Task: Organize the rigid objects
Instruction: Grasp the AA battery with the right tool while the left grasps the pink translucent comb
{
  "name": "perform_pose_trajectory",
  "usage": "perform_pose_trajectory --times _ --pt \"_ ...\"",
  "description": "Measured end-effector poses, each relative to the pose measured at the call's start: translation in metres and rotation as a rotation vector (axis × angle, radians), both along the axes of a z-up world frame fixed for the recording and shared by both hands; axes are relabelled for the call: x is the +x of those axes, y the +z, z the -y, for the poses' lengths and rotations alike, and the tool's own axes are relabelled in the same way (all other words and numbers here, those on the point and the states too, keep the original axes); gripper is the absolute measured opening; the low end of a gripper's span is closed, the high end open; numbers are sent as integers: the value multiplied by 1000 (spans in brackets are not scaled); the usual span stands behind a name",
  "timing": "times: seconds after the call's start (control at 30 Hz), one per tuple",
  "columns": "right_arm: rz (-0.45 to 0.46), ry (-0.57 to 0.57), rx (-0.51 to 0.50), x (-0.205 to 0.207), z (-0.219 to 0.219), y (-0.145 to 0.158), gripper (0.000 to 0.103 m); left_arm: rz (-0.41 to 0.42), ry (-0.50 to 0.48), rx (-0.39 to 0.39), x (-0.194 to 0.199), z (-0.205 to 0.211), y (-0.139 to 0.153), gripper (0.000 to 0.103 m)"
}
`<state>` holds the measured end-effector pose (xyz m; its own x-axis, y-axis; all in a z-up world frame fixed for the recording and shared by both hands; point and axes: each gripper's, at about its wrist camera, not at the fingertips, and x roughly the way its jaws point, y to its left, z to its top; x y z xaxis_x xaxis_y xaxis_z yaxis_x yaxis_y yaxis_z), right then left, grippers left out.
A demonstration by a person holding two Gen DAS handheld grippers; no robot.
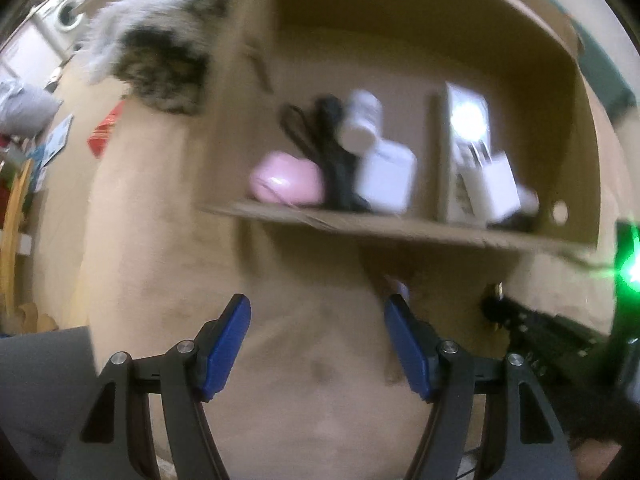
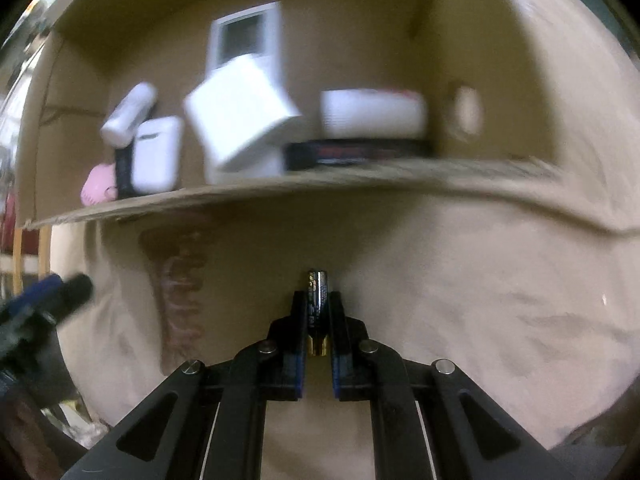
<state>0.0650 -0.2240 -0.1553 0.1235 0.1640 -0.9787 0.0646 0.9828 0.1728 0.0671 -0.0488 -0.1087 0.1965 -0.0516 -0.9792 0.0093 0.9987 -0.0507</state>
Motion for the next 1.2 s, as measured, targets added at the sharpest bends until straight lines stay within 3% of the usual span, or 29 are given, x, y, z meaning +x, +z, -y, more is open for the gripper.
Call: perform_pose_trajectory --times 0.13,0.27,0.43,0.53,0.57,0.67,0.7,0.73,0.87,1.2 --pt "-9 -24 8 -7 15 -2 11 -59 -35 -41 0 25 -20 66" --pt "-10 -26 21 -14 26 0 11 -99 -66 -7 3 39 -42 68" --pt "-11 -18 0 -10 21 -7 11 -90 -109 46 8 50 -60 86" --pt "-9 -12 -11 -12 18 -8 11 -74 -112 49 9 51 -63 86" --pt "-7 -10 -14 -11 12 -10 11 -74 -112 51 10 50 -63 85" --pt "-3 -3 -22 -12 6 -11 11 -74 -109 48 11 46 -57 52" --pt "-2 -2 -23 -13 5 -12 11 -68 -108 43 11 45 -54 33" --pt "-1 -1 -25 -12 2 -10 11 -67 -108 41 11 43 -52 27" --pt "5 9 -38 -8 -6 -7 11 -72 -95 2 10 28 -50 27" --pt "38 9 -5 -10 -20 9 11 2 -53 21 -7 -9 -17 27"
